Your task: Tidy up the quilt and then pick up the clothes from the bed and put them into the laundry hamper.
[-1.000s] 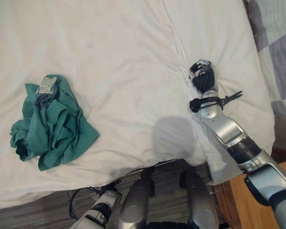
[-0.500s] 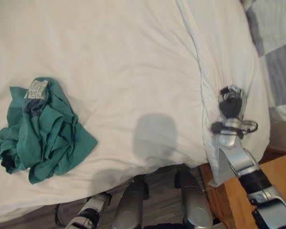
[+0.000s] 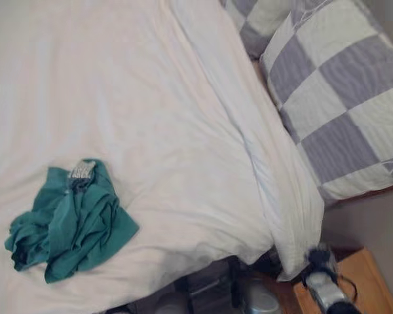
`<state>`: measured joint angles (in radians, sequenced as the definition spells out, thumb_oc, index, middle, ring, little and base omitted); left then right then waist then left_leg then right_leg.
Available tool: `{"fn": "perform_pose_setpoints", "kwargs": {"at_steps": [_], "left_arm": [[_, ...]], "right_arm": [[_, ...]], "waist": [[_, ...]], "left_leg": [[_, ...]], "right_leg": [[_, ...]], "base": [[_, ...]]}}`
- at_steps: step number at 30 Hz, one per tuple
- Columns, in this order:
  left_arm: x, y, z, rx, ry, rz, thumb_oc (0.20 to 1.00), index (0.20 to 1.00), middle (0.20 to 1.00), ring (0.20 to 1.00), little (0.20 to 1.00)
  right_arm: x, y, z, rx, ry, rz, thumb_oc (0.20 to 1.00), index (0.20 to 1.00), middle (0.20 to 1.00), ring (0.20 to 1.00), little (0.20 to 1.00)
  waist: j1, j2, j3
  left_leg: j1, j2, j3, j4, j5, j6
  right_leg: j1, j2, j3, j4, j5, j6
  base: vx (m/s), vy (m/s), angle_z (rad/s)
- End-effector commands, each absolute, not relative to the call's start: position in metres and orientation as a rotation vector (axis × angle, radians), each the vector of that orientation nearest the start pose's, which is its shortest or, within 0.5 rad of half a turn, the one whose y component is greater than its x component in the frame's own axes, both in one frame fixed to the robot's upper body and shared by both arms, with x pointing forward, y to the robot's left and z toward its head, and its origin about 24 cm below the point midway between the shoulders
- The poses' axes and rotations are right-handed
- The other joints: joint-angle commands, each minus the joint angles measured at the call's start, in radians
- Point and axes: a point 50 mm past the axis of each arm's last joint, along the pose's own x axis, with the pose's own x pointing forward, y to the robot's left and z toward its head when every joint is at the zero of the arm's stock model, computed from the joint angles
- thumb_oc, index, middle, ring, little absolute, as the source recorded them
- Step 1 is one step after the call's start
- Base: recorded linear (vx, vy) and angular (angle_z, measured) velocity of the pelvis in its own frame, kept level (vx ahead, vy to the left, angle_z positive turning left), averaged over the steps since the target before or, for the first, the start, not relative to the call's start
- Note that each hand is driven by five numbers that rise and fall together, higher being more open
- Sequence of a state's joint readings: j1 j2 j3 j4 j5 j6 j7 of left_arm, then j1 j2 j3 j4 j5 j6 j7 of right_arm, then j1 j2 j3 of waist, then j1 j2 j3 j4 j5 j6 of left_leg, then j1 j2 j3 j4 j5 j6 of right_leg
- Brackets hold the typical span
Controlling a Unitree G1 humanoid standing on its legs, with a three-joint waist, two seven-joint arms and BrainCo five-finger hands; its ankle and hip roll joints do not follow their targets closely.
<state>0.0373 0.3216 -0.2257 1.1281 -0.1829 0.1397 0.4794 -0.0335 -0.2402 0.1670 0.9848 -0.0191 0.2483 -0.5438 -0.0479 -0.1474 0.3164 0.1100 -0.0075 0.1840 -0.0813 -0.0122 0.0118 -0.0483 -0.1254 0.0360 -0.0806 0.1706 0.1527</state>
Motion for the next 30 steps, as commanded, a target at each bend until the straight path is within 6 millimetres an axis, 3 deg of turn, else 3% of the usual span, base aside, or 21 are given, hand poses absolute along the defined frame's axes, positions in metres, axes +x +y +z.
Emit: {"fn": "perform_pose_setpoints", "kwargs": {"at_steps": [1,7,10,13,16,19,20,21,23,26,27,28,30], "left_arm": [[0.07,0.275,-0.149,0.571,1.301,0.559,1.0,1.0,1.0,1.0,1.0],[0.055,0.266,-0.155,0.641,1.415,0.475,1.0,1.0,1.0,1.0,1.0],[0.057,0.26,-0.156,0.674,1.429,0.452,1.0,1.0,1.0,1.0,1.0],[0.057,0.259,-0.156,0.685,1.442,0.46,1.0,1.0,1.0,1.0,1.0],[0.054,0.257,-0.156,0.685,1.45,0.505,1.0,1.0,1.0,1.0,1.0],[0.047,0.258,-0.156,0.672,1.455,0.583,1.0,1.0,1.0,1.0,1.0],[0.045,0.259,-0.155,0.673,1.443,0.642,1.0,1.0,1.0,1.0,1.0],[0.059,0.264,-0.15,0.751,1.342,0.652,1.0,1.0,1.0,1.0,1.0],[0.069,0.262,-0.148,0.734,1.313,0.689,1.0,1.0,1.0,1.0,1.0],[0.067,0.266,-0.146,0.676,1.329,0.815,1.0,1.0,1.0,1.0,1.0],[0.067,0.266,-0.146,0.673,1.328,0.82,1.0,1.0,1.0,1.0,1.0],[0.058,0.269,-0.145,0.628,1.358,0.895,1.0,1.0,1.0,1.0,1.0],[0.048,0.268,-0.147,0.577,1.374,0.953,1.0,1.0,1.0,1.0,1.0]], "right_arm": [[0.005,-0.279,-0.15,-0.723,1.568,-0.479,1.0,1.0,1.0,1.0,1.0],[0.037,-0.274,-0.151,-0.733,1.598,-0.49,1.0,1.0,1.0,1.0,1.0],[0.103,-0.261,-0.144,-0.792,1.356,-0.433,1.0,1.0,1.0,1.0,1.0],[0.122,-0.254,-0.14,-0.889,1.266,-0.333,1.0,1.0,1.0,1.0,1.0],[0.104,-0.249,-0.147,-0.851,1.336,-0.315,1.0,1.0,1.0,1.0,1.0],[0.069,-0.253,-0.154,-0.781,1.477,-0.374,1.0,1.0,1.0,1.0,1.0],[0.054,-0.256,-0.156,-0.797,1.522,-0.366,1.0,1.0,1.0,1.0,1.0],[0.049,-0.261,-0.155,-0.84,1.533,-0.354,1.0,1.0,1.0,1.0,1.0],[0.054,-0.268,-0.151,-0.834,1.523,-0.407,1.0,1.0,1.0,1.0,1.0],[0.063,-0.279,-0.147,-0.727,1.507,-0.515,1.0,1.0,1.0,1.0,1.0],[0.063,-0.279,-0.147,-0.725,1.506,-0.516,1.0,1.0,1.0,1.0,1.0],[0.068,-0.283,-0.145,-0.726,1.477,-0.522,1.0,1.0,1.0,1.0,1.0],[0.072,-0.289,-0.142,-0.762,1.441,-0.511,1.0,1.0,1.0,1.0,1.0]], "waist": [[-0.027,0.079,-0.008],[0.043,0.1,-0.092],[0.084,0.112,-0.131],[0.092,0.115,-0.147],[0.089,0.119,-0.15],[0.08,0.124,-0.134],[0.075,0.12,-0.124],[0.073,0.104,-0.085],[0.074,0.111,-0.061],[0.065,0.131,-0.047],[0.065,0.131,-0.045],[0.071,0.129,-0.05],[0.074,0.126,-0.058]], "left_leg": [[-0.059,0.024,-0.069,-0.006,-0.039,-0.036],[-0.007,0.015,-0.144,-0.006,-0.049,-0.034],[0.013,0.014,-0.206,-0.006,-0.047,-0.036],[0.01,0.018,-0.222,-0.006,-0.042,-0.038],[0.004,0.028,-0.231,-0.006,-0.034,-0.036],[0.012,0.038,-0.251,0.012,-0.038,-0.031],[0.008,0.044,-0.26,0.073,-0.062,-0.034],[-0.07,0.053,-0.245,0.263,-0.085,-0.05],[-0.128,0.08,-0.245,0.287,-0.03,-0.065],[-0.13,0.154,-0.272,0.196,0.071,-0.095],[-0.125,0.157,-0.274,0.19,0.075,-0.096],[-0.116,0.193,-0.318,0.129,0.11,-0.109],[-0.106,0.231,-0.364,0.092,0.12,-0.126]], "right_leg": [[0.016,-0.031,-0.011,0.008,-0.059,0.063],[0.095,-0.036,-0.045,0.002,-0.082,0.041],[0.136,-0.03,-0.064,0.016,-0.115,0.019],[0.134,-0.02,-0.069,0.045,-0.141,0.008],[0.119,-0.01,-0.075,0.094,-0.174,-0.004],[0.112,0.002,-0.064,0.138,-0.203,-0.021],[0.114,0.004,-0.053,0.165,-0.218,-0.031],[0.1,-0.015,-0.059,0.227,-0.226,-0.051],[0.085,-0.016,-0.062,0.25,-0.227,-0.057],[0.072,-0.021,-0.043,0.254,-0.232,-0.053],[0.074,-0.021,-0.041,0.254,-0.233,-0.053],[0.077,-0.032,0.0,0.233,-0.227,-0.038],[0.083,-0.048,0.049,0.211,-0.22,-0.018]], "base": [[0.15,-0.07,-0.03],[0.14,-0.095,-0.01],[0.16,-0.13,0.36],[0.08,-0.099,0.37],[0.06,-0.142,0.28],[0.1,-0.16,0.11],[0.09,-0.129,0.05],[0.02,-0.063,0.03],[-0.12,0.137,0.07],[-0.1,0.31,0.03],[-0.06,0.43,-0.02],[-0.04,0.448,-0.03],[-0.05,0.654,-0.28]]}}
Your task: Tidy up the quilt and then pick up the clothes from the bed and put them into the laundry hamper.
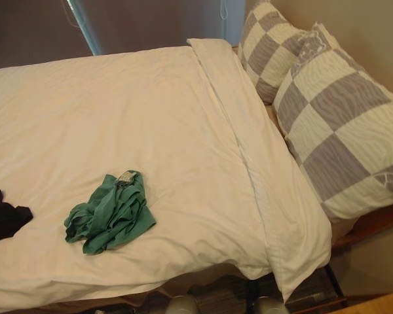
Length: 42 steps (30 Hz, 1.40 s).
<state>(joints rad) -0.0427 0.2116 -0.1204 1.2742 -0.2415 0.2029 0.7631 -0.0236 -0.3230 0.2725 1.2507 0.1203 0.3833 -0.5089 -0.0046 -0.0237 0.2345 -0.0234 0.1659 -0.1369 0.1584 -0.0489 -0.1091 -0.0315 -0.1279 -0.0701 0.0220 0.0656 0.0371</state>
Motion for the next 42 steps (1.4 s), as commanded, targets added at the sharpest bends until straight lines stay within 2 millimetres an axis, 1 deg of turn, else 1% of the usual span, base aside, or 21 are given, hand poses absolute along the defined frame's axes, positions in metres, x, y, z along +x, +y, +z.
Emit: {"fn": "perform_pose_setpoints", "kwargs": {"at_steps": [1,5,8,9,11,12,13,14,16,18,20,24,26,28,29,31,33,34,37,40,42], "left_arm": [[0.047,0.269,-0.147,0.594,1.356,0.935,1.0,1.0,1.0,1.0,1.0],[0.052,0.267,-0.147,0.603,1.328,0.889,1.0,1.0,1.0,1.0,1.0],[0.065,0.268,-0.146,0.606,1.297,0.843,1.0,1.0,1.0,1.0,1.0],[0.068,0.269,-0.145,0.606,1.292,0.847,1.0,1.0,1.0,1.0,1.0],[0.057,0.277,-0.144,0.554,1.358,0.927,1.0,1.0,1.0,1.0,1.0],[0.055,0.279,-0.144,0.553,1.37,0.929,1.0,1.0,1.0,1.0,1.0],[0.051,0.283,-0.143,0.565,1.388,0.915,1.0,1.0,1.0,1.0,1.0],[0.045,0.284,-0.144,0.613,1.422,0.846,1.0,1.0,1.0,1.0,1.0],[0.045,0.282,-0.145,0.623,1.43,0.829,1.0,1.0,1.0,1.0,1.0],[0.046,0.279,-0.147,0.623,1.452,0.798,1.0,1.0,1.0,1.0,1.0],[0.056,0.274,-0.147,0.619,1.417,0.787,1.0,1.0,1.0,1.0,1.0],[0.074,0.267,-0.145,0.689,1.303,0.75,1.0,1.0,1.0,1.0,1.0],[0.076,0.268,-0.144,0.709,1.287,0.768,1.0,1.0,1.0,1.0,1.0],[0.086,0.272,-0.14,0.723,1.274,0.783,1.0,1.0,1.0,1.0,1.0],[0.086,0.272,-0.14,0.723,1.274,0.783,1.0,1.0,1.0,1.0,1.0],[0.09,0.272,-0.14,0.685,1.274,0.776,1.0,1.0,1.0,1.0,1.0],[0.084,0.272,-0.142,0.654,1.287,0.798,1.0,1.0,1.0,1.0,1.0],[0.067,0.275,-0.144,0.606,1.307,0.84,1.0,1.0,1.0,1.0,1.0],[0.044,0.274,-0.148,0.546,1.336,0.879,1.0,1.0,1.0,1.0,1.0],[0.036,0.276,-0.146,0.62,1.298,0.87,1.0,1.0,1.0,1.0,1.0],[0.047,0.28,-0.143,0.712,1.229,0.79,1.0,1.0,1.0,1.0,1.0]], "right_arm": [[0.074,-0.291,-0.141,-0.779,1.426,-0.51,1.0,1.0,1.0,1.0,1.0],[0.077,-0.294,-0.139,-0.794,1.401,-0.526,1.0,1.0,1.0,1.0,1.0],[0.076,-0.292,-0.139,-0.78,1.403,-0.563,1.0,1.0,1.0,1.0,1.0],[0.073,-0.29,-0.141,-0.759,1.417,-0.563,1.0,1.0,1.0,1.0,1.0],[0.071,-0.278,-0.147,-0.757,1.441,-0.473,1.0,1.0,1.0,1.0,1.0],[0.071,-0.276,-0.148,-0.76,1.439,-0.465,1.0,1.0,1.0,1.0,1.0],[0.07,-0.273,-0.149,-0.756,1.436,-0.458,1.0,1.0,1.0,1.0,1.0],[0.065,-0.272,-0.151,-0.731,1.44,-0.448,1.0,1.0,1.0,1.0,1.0],[0.064,-0.272,-0.151,-0.729,1.438,-0.459,1.0,1.0,1.0,1.0,1.0],[0.063,-0.273,-0.15,-0.734,1.442,-0.514,1.0,1.0,1.0,1.0,1.0],[0.066,-0.277,-0.147,-0.78,1.425,-0.515,1.0,1.0,1.0,1.0,1.0],[0.073,-0.266,-0.15,-0.813,1.42,-0.428,1.0,1.0,1.0,1.0,1.0],[0.073,-0.264,-0.151,-0.821,1.418,-0.407,1.0,1.0,1.0,1.0,1.0],[0.07,-0.263,-0.151,-0.822,1.42,-0.42,1.0,1.0,1.0,1.0,1.0],[0.07,-0.263,-0.151,-0.822,1.42,-0.42,1.0,1.0,1.0,1.0,1.0],[0.064,-0.271,-0.149,-0.718,1.459,-0.548,1.0,1.0,1.0,1.0,1.0],[0.064,-0.274,-0.148,-0.686,1.461,-0.569,1.0,1.0,1.0,1.0,1.0],[0.067,-0.277,-0.147,-0.711,1.444,-0.558,1.0,1.0,1.0,1.0,1.0],[0.068,-0.282,-0.145,-0.742,1.426,-0.534,1.0,1.0,1.0,1.0,1.0],[0.072,-0.287,-0.142,-0.779,1.395,-0.525,1.0,1.0,1.0,1.0,1.0],[0.076,-0.289,-0.141,-0.799,1.374,-0.524,1.0,1.0,1.0,1.0,1.0]], "waist": [[0.03,0.005,0.02],[0.025,0.002,0.018],[0.013,-0.011,0.035],[0.02,-0.014,0.045],[0.073,-0.019,0.058],[0.079,-0.018,0.057],[0.082,-0.012,0.052],[0.054,0.0,0.024],[0.043,0.001,0.011],[0.004,0.003,-0.015],[-0.01,-0.001,-0.034],[0.004,-0.001,-0.045],[0.002,-0.004,-0.044],[-0.018,-0.016,-0.037],[-0.019,-0.016,-0.037],[-0.026,-0.015,-0.018],[-0.021,-0.013,-0.013],[-0.001,-0.018,-0.017],[0.018,-0.026,-0.016],[0.027,-0.022,-0.013],[0.024,-0.015,-0.009]], "left_leg": [[0.03,0.072,-0.058,-0.144,0.147,-0.012],[0.024,0.071,-0.064,-0.083,0.069,-0.011],[-0.028,0.009,0.012,0.068,-0.028,-0.001],[-0.028,-0.009,0.033,0.086,-0.045,0.004],[0.007,-0.027,0.144,0.065,-0.056,0.02],[0.014,-0.027,0.152,0.056,-0.055,0.023],[0.028,-0.032,0.157,0.027,-0.047,0.035],[0.046,-0.072,0.117,-0.059,-0.022,0.069],[0.045,-0.095,0.097,-0.087,-0.013,0.078],[0.048,-0.155,0.053,-0.152,0.009,0.093],[0.05,-0.198,0.027,-0.199,0.028,0.106],[0.032,-0.223,0.024,-0.197,0.03,0.128],[0.028,-0.217,0.039,-0.169,0.015,0.127],[-0.01,-0.193,0.147,-0.04,-0.023,0.111],[-0.011,-0.193,0.146,-0.039,-0.023,0.11],[-0.068,-0.128,0.201,0.012,0.018,0.069],[-0.07,-0.108,0.167,-0.007,0.038,0.059],[-0.044,-0.063,0.083,-0.079,0.075,0.045],[-0.023,0.022,0.0,-0.11,0.137,0.015],[0.006,0.054,-0.077,-0.133,0.13,-0.003],[0.007,0.058,-0.097,-0.126,0.094,-0.007]], "right_leg": [[0.061,-0.062,0.183,0.113,-0.114,0.113],[0.043,-0.124,0.231,0.114,-0.095,0.148],[0.036,-0.215,0.214,0.081,-0.008,0.172],[0.035,-0.245,0.18,0.069,0.032,0.172],[0.003,-0.311,-0.022,0.126,0.111,0.179],[-0.004,-0.311,-0.034,0.143,0.114,0.179],[-0.013,-0.293,-0.03,0.18,0.1,0.176],[-0.021,-0.168,0.056,0.202,0.02,0.16],[-0.032,-0.128,0.081,0.204,0.012,0.156],[-0.039,0.014,0.15,0.146,-0.034,0.128],[-0.026,0.095,0.171,0.071,-0.053,0.09],[-0.025,0.107,0.17,0.092,-0.077,0.078],[-0.023,0.104,0.175,0.091,-0.082,0.076],[0.001,0.069,0.137,0.078,-0.087,0.067],[0.001,0.069,0.136,0.078,-0.087,0.067],[0.023,0.035,0.064,0.087,-0.09,0.061],[0.03,0.028,0.069,0.083,-0.09,0.062],[0.037,0.022,0.111,0.073,-0.089,0.07],[0.046,0.007,0.175,0.074,-0.098,0.083],[0.045,-0.014,0.25,0.084,-0.099,0.108],[0.036,-0.041,0.303,0.092,-0.097,0.132]], "base": [[-0.05,0.574,-0.46],[-0.1,0.563,-0.31],[-0.15,0.574,-0.19],[-0.17,0.556,-0.12],[-0.19,0.461,-0.18],[-0.15,0.334,-0.86],[-0.07,0.416,-1.26],[-0.05,0.405,-1.1],[-0.02,0.25,-0.25],[-0.03,0.201,0.34],[-0.05,0.075,0.92],[-0.06,-0.083,0.36],[-0.02,-0.07,0.18],[-0.02,-0.004,0.42],[-0.05,0.063,0.5],[-0.07,0.177,1.03],[0.0,0.286,1.23],[0.08,0.392,0.52],[0.07,0.476,-0.3],[0.03,0.523,-0.26],[-0.05,0.7,-0.61]]}}
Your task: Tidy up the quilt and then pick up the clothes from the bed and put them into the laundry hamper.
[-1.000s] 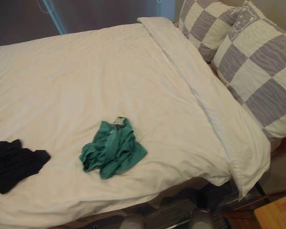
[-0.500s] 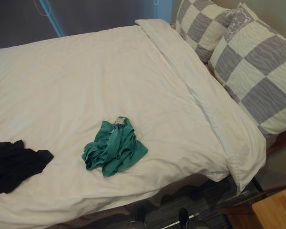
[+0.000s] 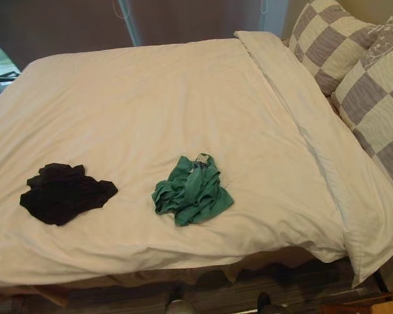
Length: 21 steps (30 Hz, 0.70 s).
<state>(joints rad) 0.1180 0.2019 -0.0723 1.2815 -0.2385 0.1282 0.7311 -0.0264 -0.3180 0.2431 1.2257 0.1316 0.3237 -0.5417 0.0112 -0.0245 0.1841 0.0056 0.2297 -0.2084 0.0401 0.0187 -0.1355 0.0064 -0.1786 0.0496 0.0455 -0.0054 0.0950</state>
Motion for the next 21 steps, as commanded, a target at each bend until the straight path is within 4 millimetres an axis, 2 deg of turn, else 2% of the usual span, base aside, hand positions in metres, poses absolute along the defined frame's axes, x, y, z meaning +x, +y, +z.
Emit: {"fn": "perform_pose_setpoints", "kwargs": {"at_steps": [1,2,3,4,5,6,9,10,11,12,14,15,17,21], "left_arm": [[0.056,0.28,-0.142,0.756,1.191,0.741,1.0,1.0,1.0,1.0,1.0],[0.067,0.279,-0.141,0.783,1.161,0.683,1.0,1.0,1.0,1.0,1.0],[0.069,0.278,-0.141,0.772,1.161,0.676,1.0,1.0,1.0,1.0,1.0],[0.076,0.276,-0.141,0.736,1.165,0.681,1.0,1.0,1.0,1.0,1.0],[0.084,0.279,-0.138,0.76,1.143,0.698,1.0,1.0,1.0,1.0,1.0],[0.087,0.284,-0.134,0.781,1.128,0.722,1.0,1.0,1.0,1.0,1.0],[0.08,0.291,-0.135,0.713,1.186,0.747,1.0,1.0,1.0,1.0,1.0],[0.07,0.293,-0.138,0.673,1.252,0.747,1.0,1.0,1.0,1.0,1.0],[0.066,0.294,-0.139,0.674,1.283,0.741,1.0,1.0,1.0,1.0,1.0],[0.065,0.293,-0.139,0.672,1.288,0.741,1.0,1.0,1.0,1.0,1.0],[0.055,0.291,-0.143,0.6,1.364,0.784,1.0,1.0,1.0,1.0,1.0],[0.054,0.288,-0.144,0.542,1.388,0.833,1.0,1.0,1.0,1.0,1.0],[0.056,0.283,-0.145,0.491,1.398,0.875,1.0,1.0,1.0,1.0,1.0],[0.065,0.276,-0.145,0.569,1.343,0.814,1.0,1.0,1.0,1.0,1.0]], "right_arm": [[0.078,-0.289,-0.14,-0.809,1.361,-0.524,1.0,1.0,1.0,1.0,1.0],[0.08,-0.29,-0.139,-0.82,1.348,-0.53,1.0,1.0,1.0,1.0,1.0],[0.081,-0.29,-0.139,-0.825,1.345,-0.531,1.0,1.0,1.0,1.0,1.0],[0.081,-0.287,-0.14,-0.82,1.347,-0.529,1.0,1.0,1.0,1.0,1.0],[0.08,-0.28,-0.143,-0.791,1.361,-0.49,1.0,1.0,1.0,1.0,1.0],[0.08,-0.274,-0.146,-0.802,1.352,-0.411,1.0,1.0,1.0,1.0,1.0],[0.085,-0.266,-0.147,-0.848,1.322,-0.361,1.0,1.0,1.0,1.0,1.0],[0.086,-0.263,-0.149,-0.817,1.331,-0.349,1.0,1.0,1.0,1.0,1.0],[0.086,-0.264,-0.149,-0.811,1.334,-0.33,1.0,1.0,1.0,1.0,1.0],[0.086,-0.264,-0.149,-0.816,1.332,-0.328,1.0,1.0,1.0,1.0,1.0],[0.089,-0.266,-0.148,-0.869,1.306,-0.303,1.0,1.0,1.0,1.0,1.0],[0.088,-0.266,-0.148,-0.848,1.321,-0.316,1.0,1.0,1.0,1.0,1.0],[0.085,-0.263,-0.149,-0.821,1.337,-0.331,1.0,1.0,1.0,1.0,1.0],[0.086,-0.255,-0.151,-0.835,1.338,-0.301,1.0,1.0,1.0,1.0,1.0]], "waist": [[0.004,-0.012,0.044],[-0.005,-0.007,0.048],[-0.007,-0.006,0.049],[-0.011,-0.009,0.057],[-0.004,-0.02,0.072],[0.01,-0.026,0.082],[0.04,-0.03,0.093],[0.032,-0.026,0.083],[0.021,-0.028,0.07],[0.019,-0.028,0.07],[0.001,-0.037,0.048],[-0.001,-0.044,0.037],[-0.004,-0.043,0.022],[0.001,-0.042,0.009]], "left_leg": [[-0.027,-0.015,-0.016,0.012,0.004,0.022],[-0.027,-0.02,0.011,0.026,-0.02,0.027],[-0.026,-0.023,0.017,0.031,-0.025,0.028],[-0.037,-0.05,0.026,0.047,-0.044,0.034],[-0.044,-0.086,0.035,0.071,-0.067,0.044],[-0.042,-0.102,0.068,0.078,-0.073,0.053],[-0.014,-0.114,0.159,0.061,-0.068,0.066],[0.005,-0.114,0.187,0.03,-0.061,0.082],[0.007,-0.123,0.188,0.018,-0.065,0.093],[0.01,-0.125,0.188,0.016,-0.067,0.093],[0.031,-0.163,0.186,-0.012,-0.076,0.105],[0.033,-0.187,0.18,-0.026,-0.08,0.113],[0.032,-0.201,0.15,-0.043,-0.073,0.119],[0.034,-0.202,0.139,-0.027,-0.077,0.114]], "right_leg": [[-0.006,-0.013,0.197,0.073,-0.024,0.088],[-0.018,-0.044,0.192,0.081,-0.018,0.103],[-0.019,-0.05,0.191,0.083,-0.017,0.106],[-0.025,-0.078,0.19,0.078,0.013,0.114],[-0.044,-0.125,0.166,0.081,0.084,0.115],[-0.064,-0.15,0.113,0.104,0.127,0.108],[-0.088,-0.162,-0.052,0.156,0.162,0.108],[-0.088,-0.086,-0.065,0.148,0.087,0.101],[-0.088,-0.032,-0.058,0.133,0.039,0.091],[-0.087,-0.024,-0.058,0.133,0.033,0.089],[-0.077,0.058,-0.048,0.113,-0.001,0.064],[-0.056,0.068,-0.03,0.079,0.001,0.057],[-0.049,0.084,0.011,0.074,-0.007,0.051],[-0.02,0.093,0.022,0.065,-0.022,0.037]], "base": [[-0.08,0.726,-0.64],[-0.06,0.606,-0.32],[-0.07,0.61,-0.08],[-0.1,0.542,0.18],[-0.13,0.61,0.2],[-0.11,0.444,0.15],[-0.05,0.316,-0.76],[-0.03,0.35,-1.28],[-0.01,0.255,-0.99],[0.01,0.149,-0.87],[0.09,0.092,-0.5],[0.11,0.009,-0.15],[0.08,-0.06,0.14],[0.09,-0.122,0.23]]}}
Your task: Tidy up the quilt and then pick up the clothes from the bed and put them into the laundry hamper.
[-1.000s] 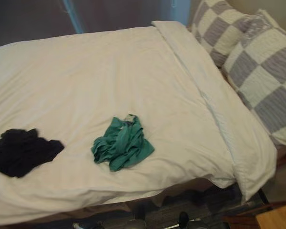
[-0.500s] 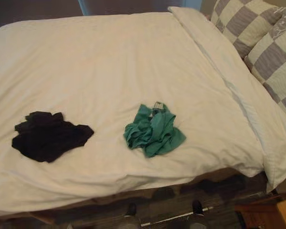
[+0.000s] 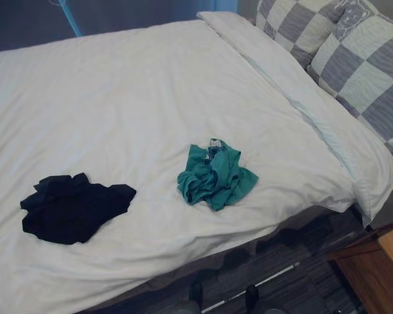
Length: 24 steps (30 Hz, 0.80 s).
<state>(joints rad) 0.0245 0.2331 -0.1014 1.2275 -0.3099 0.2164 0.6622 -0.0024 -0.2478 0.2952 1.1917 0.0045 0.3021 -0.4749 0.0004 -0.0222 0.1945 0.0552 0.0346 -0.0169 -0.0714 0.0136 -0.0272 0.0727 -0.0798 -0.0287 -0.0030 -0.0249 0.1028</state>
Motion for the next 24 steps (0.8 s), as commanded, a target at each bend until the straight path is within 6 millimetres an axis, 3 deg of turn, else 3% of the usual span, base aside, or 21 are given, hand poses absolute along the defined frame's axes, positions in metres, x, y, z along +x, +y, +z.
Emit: {"fn": "perform_pose_setpoints", "kwargs": {"at_steps": [1,3,4,6,8,12,15,17,18,20,21,22,24], "left_arm": [[0.067,0.276,-0.145,0.59,1.332,0.807,1.0,1.0,1.0,1.0,1.0],[0.073,0.276,-0.142,0.637,1.303,0.801,1.0,1.0,1.0,1.0,1.0],[0.08,0.276,-0.14,0.629,1.296,0.81,1.0,1.0,1.0,1.0,1.0],[0.078,0.275,-0.141,0.588,1.318,0.83,1.0,1.0,1.0,1.0,1.0],[0.06,0.274,-0.145,0.516,1.399,0.888,1.0,1.0,1.0,1.0,1.0],[0.037,0.272,-0.149,0.502,1.476,0.905,1.0,1.0,1.0,1.0,1.0],[0.04,0.274,-0.148,0.554,1.419,0.886,1.0,1.0,1.0,1.0,1.0],[0.046,0.275,-0.147,0.581,1.393,0.852,1.0,1.0,1.0,1.0,1.0],[0.056,0.277,-0.146,0.631,1.354,0.792,1.0,1.0,1.0,1.0,1.0],[0.068,0.276,-0.145,0.622,1.323,0.776,1.0,1.0,1.0,1.0,1.0],[0.07,0.277,-0.144,0.584,1.331,0.81,1.0,1.0,1.0,1.0,1.0],[0.068,0.278,-0.144,0.553,1.344,0.837,1.0,1.0,1.0,1.0,1.0],[0.054,0.282,-0.145,0.457,1.425,0.921,1.0,1.0,1.0,1.0,1.0]], "right_arm": [[0.086,-0.254,-0.152,-0.836,1.34,-0.297,1.0,1.0,1.0,1.0,1.0],[0.087,-0.252,-0.151,-0.851,1.33,-0.292,1.0,1.0,1.0,1.0,1.0],[0.094,-0.257,-0.148,-0.857,1.306,-0.321,1.0,1.0,1.0,1.0,1.0],[0.099,-0.263,-0.144,-0.838,1.296,-0.365,1.0,1.0,1.0,1.0,1.0],[0.101,-0.271,-0.141,-0.794,1.296,-0.421,1.0,1.0,1.0,1.0,1.0],[0.098,-0.28,-0.139,-0.839,1.301,-0.426,1.0,1.0,1.0,1.0,1.0],[0.089,-0.285,-0.139,-0.849,1.332,-0.449,1.0,1.0,1.0,1.0,1.0],[0.085,-0.286,-0.14,-0.844,1.343,-0.464,1.0,1.0,1.0,1.0,1.0],[0.082,-0.287,-0.14,-0.832,1.349,-0.482,1.0,1.0,1.0,1.0,1.0],[0.079,-0.282,-0.143,-0.774,1.355,-0.513,1.0,1.0,1.0,1.0,1.0],[0.078,-0.277,-0.145,-0.728,1.359,-0.515,1.0,1.0,1.0,1.0,1.0],[0.078,-0.274,-0.146,-0.718,1.357,-0.51,1.0,1.0,1.0,1.0,1.0],[0.081,-0.268,-0.147,-0.702,1.345,-0.504,1.0,1.0,1.0,1.0,1.0]], "waist": [[0.011,-0.047,-0.001],[0.013,-0.057,0.002],[0.026,-0.065,0.022],[0.034,-0.061,0.034],[0.025,-0.047,0.023],[0.012,-0.039,-0.002],[0.003,-0.026,-0.008],[-0.005,-0.018,-0.01],[-0.02,-0.009,-0.01],[-0.025,-0.011,0.001],[-0.012,-0.018,0.01],[-0.008,-0.018,0.012],[0.017,-0.019,0.027]], "left_leg": [[-0.02,-0.008,-0.054,0.102,-0.081,0.004],[-0.054,-0.017,-0.062,0.186,-0.1,-0.004],[-0.123,-0.026,-0.08,0.297,-0.081,-0.018],[-0.15,-0.014,-0.084,0.326,-0.052,-0.029],[-0.108,0.049,-0.064,0.256,-0.005,-0.047],[-0.055,0.122,-0.094,0.117,0.055,-0.071],[-0.028,0.141,-0.106,0.061,0.031,-0.089],[-0.018,0.144,-0.089,0.051,0.02,-0.092],[-0.011,0.152,-0.047,0.061,0.007,-0.094],[-0.029,0.105,-0.05,0.112,-0.029,-0.074],[-0.038,0.072,-0.057,0.129,-0.045,-0.058],[-0.033,0.068,-0.045,0.13,-0.049,-0.051],[-0.007,0.051,0.023,0.13,-0.065,-0.03]], "right_leg": [[-0.082,-0.005,0.11,0.11,-0.004,0.025],[-0.074,-0.009,0.125,0.105,-0.004,0.015],[-0.064,-0.014,0.12,0.1,0.001,0.004],[-0.054,-0.013,0.102,0.094,0.004,-0.003],[-0.041,-0.02,0.074,0.07,0.01,-0.003],[-0.036,-0.028,0.127,0.039,0.024,0.016],[-0.033,-0.059,0.162,0.043,0.018,0.047],[-0.04,-0.082,0.161,0.052,0.018,0.066],[-0.05,-0.11,0.152,0.066,0.022,0.079],[-0.05,-0.15,0.175,0.074,0.052,0.098],[-0.051,-0.198,0.177,0.076,0.104,0.103],[-0.058,-0.215,0.16,0.081,0.114,0.102],[-0.088,-0.259,0.036,0.147,0.162,0.103]], "base": [[0.07,-0.119,0.15],[-0.02,-0.08,0.25],[-0.07,-0.03,0.4],[-0.08,0.061,0.34],[-0.05,0.253,0.02],[-0.03,0.3,-0.02],[-0.08,0.471,0.02],[-0.09,0.444,-0.23],[-0.11,0.549,-0.14],[-0.12,0.56,0.18],[-0.09,0.38,0.19],[-0.1,0.394,0.12],[-0.1,0.345,-0.15]]}}
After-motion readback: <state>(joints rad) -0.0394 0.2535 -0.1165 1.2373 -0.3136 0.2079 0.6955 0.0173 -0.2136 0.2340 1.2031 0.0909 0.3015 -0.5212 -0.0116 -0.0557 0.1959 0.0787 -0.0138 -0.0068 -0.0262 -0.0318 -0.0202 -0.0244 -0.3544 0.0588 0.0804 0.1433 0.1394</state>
